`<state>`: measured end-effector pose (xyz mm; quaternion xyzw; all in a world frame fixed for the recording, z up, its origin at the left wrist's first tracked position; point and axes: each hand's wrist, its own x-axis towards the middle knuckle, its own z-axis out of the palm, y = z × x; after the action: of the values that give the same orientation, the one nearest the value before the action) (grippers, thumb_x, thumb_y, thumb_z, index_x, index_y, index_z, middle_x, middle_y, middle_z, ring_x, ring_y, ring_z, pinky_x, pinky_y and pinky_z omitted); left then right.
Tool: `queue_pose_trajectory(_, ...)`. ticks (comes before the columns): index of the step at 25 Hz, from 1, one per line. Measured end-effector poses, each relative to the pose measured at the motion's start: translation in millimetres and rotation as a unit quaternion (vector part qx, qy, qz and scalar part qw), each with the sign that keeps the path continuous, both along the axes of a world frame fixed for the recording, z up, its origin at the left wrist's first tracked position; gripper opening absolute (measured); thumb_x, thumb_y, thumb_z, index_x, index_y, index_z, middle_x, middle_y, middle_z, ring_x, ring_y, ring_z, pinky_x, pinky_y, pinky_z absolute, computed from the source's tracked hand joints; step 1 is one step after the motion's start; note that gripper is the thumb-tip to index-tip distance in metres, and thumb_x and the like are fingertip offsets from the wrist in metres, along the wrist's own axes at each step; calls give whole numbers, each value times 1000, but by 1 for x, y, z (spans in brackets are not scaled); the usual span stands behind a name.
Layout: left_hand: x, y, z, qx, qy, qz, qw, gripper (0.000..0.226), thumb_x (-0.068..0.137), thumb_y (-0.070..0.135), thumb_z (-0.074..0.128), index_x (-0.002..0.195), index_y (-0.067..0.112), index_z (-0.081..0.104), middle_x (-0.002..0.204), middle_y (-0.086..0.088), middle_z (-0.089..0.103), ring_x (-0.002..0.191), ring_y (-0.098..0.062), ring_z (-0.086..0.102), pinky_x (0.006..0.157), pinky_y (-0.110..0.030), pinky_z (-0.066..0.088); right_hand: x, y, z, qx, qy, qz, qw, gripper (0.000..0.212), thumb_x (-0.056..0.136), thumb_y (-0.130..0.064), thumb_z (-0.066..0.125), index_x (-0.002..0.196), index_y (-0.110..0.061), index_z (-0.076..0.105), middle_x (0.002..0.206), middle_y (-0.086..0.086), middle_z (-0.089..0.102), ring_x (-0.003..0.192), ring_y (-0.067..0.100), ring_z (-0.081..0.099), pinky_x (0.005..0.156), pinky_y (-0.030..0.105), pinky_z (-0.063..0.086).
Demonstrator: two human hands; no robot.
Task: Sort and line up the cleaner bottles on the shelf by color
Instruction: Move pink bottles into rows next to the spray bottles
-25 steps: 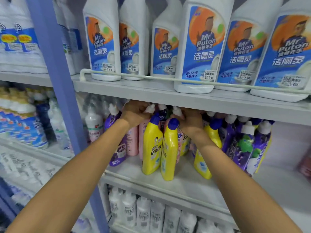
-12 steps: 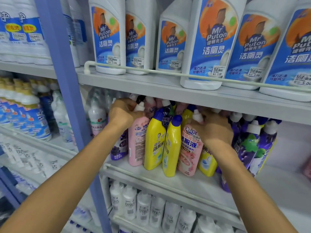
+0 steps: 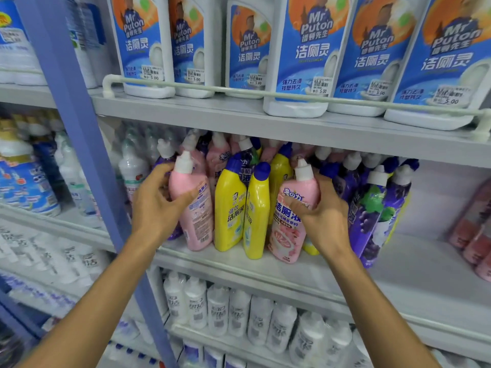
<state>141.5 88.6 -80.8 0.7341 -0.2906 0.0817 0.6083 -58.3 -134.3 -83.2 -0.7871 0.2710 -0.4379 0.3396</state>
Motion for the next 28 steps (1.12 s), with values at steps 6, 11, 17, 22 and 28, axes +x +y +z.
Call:
queue_pose_trajectory(6,-52,29,19,-67,-18,-1,998,57,81,8,87,128,32,66,114,9,75,95,-15,73,80,-34,62,-44,6,19,-20,-22,-3,1000,57,76,-45,87,122,-25,61,91,-8,73,74,5,69,61,26,58)
queue_pose_trajectory(11,-109,16,42,-59,-25,-66,996,55,81,7,86,126,32,67,113,8,77,99,-14,74,80,-23,60,-91,-3,25,14,-53,56,997,62,74,-38,89,128,-27,62,102,-11,74,88,6,73,73,32,62)
queue_pose_trajectory(17,-195,-78,41,-46,-1,-198,979,56,80,4,86,128,26,69,113,5,77,98,-14,75,79,-25,62,-182,-53,24,37,-57,53,996,60,73,-31,92,127,-28,64,101,-12,77,92,8,75,79,39,64)
queue_pose_trajectory(22,-265,-182,34,-33,-10,-254,967,57,77,8,90,127,25,68,109,14,77,93,-6,74,75,-18,58,-268,-113,29,23,-75,9,997,53,74,-33,91,120,-31,66,105,-7,77,95,14,76,82,44,63)
queue_pose_trajectory(28,-330,-290,8,-16,8,-274,962,59,74,6,91,126,22,68,102,7,76,79,4,69,74,-20,57,-325,-178,3,34,-54,-37,997,53,75,-26,91,121,-23,65,98,-7,78,88,13,75,77,43,64)
